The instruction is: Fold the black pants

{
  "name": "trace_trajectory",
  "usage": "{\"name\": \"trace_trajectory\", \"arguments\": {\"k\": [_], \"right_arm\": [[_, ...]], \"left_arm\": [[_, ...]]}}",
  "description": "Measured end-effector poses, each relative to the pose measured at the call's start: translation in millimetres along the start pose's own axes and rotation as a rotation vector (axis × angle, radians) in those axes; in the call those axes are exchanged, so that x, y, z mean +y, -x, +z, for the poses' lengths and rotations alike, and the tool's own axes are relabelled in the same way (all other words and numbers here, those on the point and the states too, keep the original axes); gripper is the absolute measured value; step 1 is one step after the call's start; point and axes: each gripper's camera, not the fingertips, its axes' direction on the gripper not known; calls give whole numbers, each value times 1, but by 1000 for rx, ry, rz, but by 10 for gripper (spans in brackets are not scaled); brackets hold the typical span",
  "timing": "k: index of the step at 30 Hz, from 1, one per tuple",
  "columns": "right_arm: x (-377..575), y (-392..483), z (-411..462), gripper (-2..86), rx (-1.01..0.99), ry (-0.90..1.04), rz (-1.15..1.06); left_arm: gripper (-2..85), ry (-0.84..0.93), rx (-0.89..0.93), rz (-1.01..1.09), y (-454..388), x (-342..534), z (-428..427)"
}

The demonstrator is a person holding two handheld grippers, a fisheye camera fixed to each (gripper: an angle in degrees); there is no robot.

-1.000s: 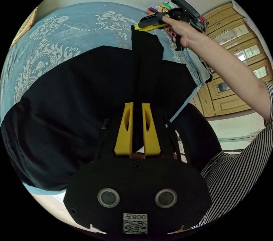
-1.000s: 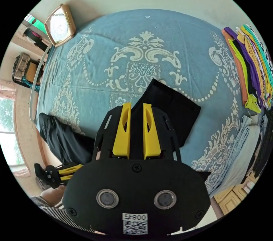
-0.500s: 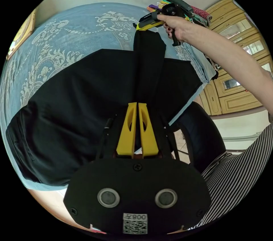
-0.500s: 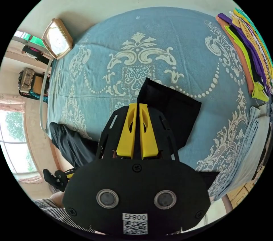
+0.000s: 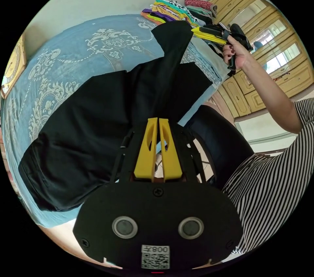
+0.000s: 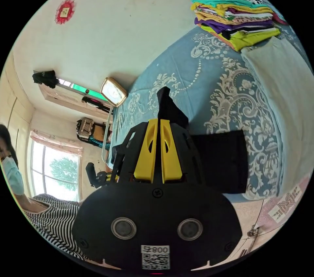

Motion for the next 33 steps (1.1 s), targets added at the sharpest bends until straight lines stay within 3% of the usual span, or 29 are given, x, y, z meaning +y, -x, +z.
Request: {"name": "trace_trajectory", "arguments": {"k": [8, 15, 23, 33], "right_arm": [[139, -142, -30, 7, -46, -38, 282], [195, -198, -26, 7, -55, -15, 331], [241, -246, -22, 7, -133, -31, 339], [279, -266, -24, 7, -132, -28, 321]], "left_arm": [[7, 192, -64, 90, -60, -58, 73], [8, 323, -41, 75, -86, -114, 122], [32, 224, 123, 166, -135, -225, 135], [64, 223, 107, 250, -195, -451, 248]]}}
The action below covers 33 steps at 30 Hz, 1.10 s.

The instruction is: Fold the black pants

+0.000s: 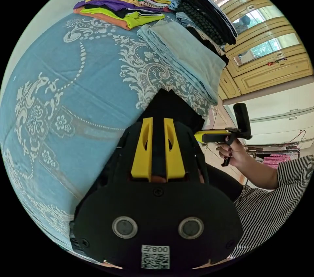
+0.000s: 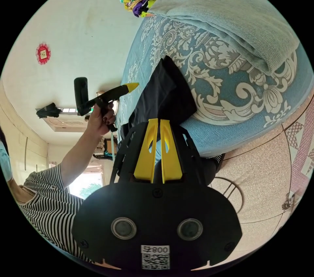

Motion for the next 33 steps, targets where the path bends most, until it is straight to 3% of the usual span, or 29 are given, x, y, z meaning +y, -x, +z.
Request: {"name": "trace_trajectory", "arguments": {"k": [6, 18, 33], "right_arm": [[13, -12, -1, 6, -12, -2, -5], [36, 11, -24, 6, -42, -10, -116], [51, 9, -13, 6, 28, 20, -54]], "left_arm": [[37, 133, -83, 14, -5, -71, 53], [2, -23, -22, 143, -51, -86, 35], [2, 76, -79, 111, -49, -95, 91]]}}
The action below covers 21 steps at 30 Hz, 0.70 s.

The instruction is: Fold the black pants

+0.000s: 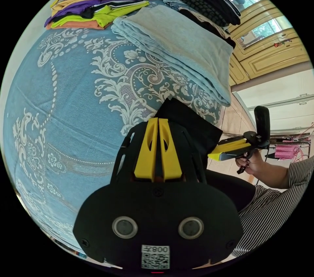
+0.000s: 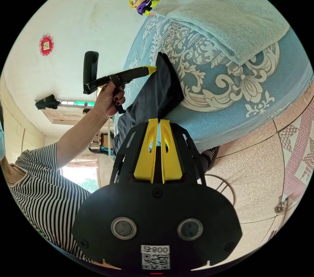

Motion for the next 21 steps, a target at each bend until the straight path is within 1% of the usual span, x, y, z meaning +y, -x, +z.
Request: {"name": "trace_trajectory", "arguments": {"k": [7, 13, 16, 18, 20, 21], "right_arm": [[-6, 22, 4, 3, -26, 3, 10], [-10, 57, -15, 0, 25, -68, -9], [-23, 95, -12, 0, 134, -76, -99], [-34, 120, 1, 0, 235, -60, -167], [-47, 150, 33, 0, 436, 16, -262], [-48, 156, 42, 0, 483, 39, -291]], "left_arm": [[5, -37, 32, -36, 12, 25, -5], [3, -168, 45, -41, 13, 70, -35], [2, -170, 8, -18, 9, 95, -38], [2, -87, -74, -12, 8, 108, -23], [2, -45, -128, 12, 8, 119, -10], [2, -55, -145, 20, 8, 127, -11]]}}
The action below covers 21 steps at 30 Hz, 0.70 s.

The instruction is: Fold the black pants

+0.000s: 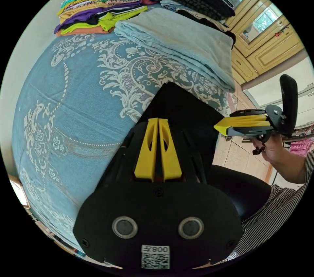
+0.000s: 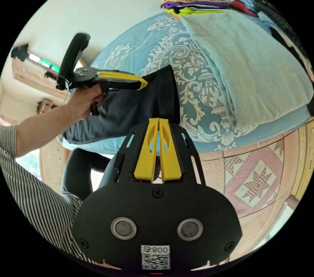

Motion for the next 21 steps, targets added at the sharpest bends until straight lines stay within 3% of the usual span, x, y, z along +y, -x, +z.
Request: {"name": "trace_trajectory", "arguments": {"k": [5, 10, 15, 18, 21], "right_arm": [[-21, 47, 6, 1, 103, -31, -88], [-45, 56, 4, 1, 9, -7, -32], [-71, 71, -10, 3, 14, 0, 15], [-94, 102, -15, 5, -14, -17, -27], [-134, 156, 3, 12, -176, 0, -147]], "left_arm": [[2, 13, -45, 36, 9, 31, -5], [4, -35, 115, -72, 47, 86, -25], [18, -233, 78, -289, 121, 248, -97], [44, -273, 47, -478, 186, 360, -126], [67, -227, 13, -622, 245, 449, -135]]}}
